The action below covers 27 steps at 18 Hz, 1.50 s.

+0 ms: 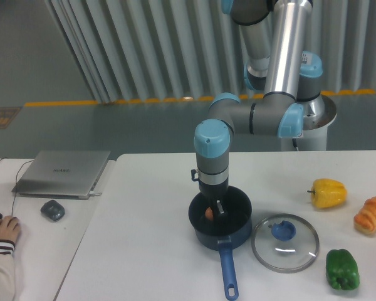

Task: Place the egg in the pot
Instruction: 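Lower the egg into the saucepan and open the gripper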

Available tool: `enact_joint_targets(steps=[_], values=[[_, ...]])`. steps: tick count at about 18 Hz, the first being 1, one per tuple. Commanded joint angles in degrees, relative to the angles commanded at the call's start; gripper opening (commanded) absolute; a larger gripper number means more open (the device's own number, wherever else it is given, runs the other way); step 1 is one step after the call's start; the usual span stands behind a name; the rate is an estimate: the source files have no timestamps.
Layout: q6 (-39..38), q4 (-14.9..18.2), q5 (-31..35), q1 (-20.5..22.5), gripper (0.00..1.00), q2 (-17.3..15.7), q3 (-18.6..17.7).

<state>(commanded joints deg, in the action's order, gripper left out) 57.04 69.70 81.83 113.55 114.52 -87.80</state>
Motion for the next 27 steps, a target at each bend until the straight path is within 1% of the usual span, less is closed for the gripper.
enact_joint_targets(steps=[5, 7, 20, 21, 22, 26, 27], values=[[0.0, 0.0, 0.0, 0.0, 0.37, 0.1, 0.0], [0.0, 0.0, 0.1, 0.0, 0.37, 0.6, -0.1], [0.0, 0.0, 1.1, -0.7, 0.38, 0.8, -0.1], [0.0, 0.0, 1.1, -0.7, 0.41, 0.8, -0.1], [0.1, 0.0, 1.1, -0.7, 0.47, 0.8, -0.1], [0.1, 0.1, 2.5, -0.8, 0.49, 0.9, -0.2], [0.1, 0.1, 2.5, -1.0, 0.53, 1.1, -0.3]])
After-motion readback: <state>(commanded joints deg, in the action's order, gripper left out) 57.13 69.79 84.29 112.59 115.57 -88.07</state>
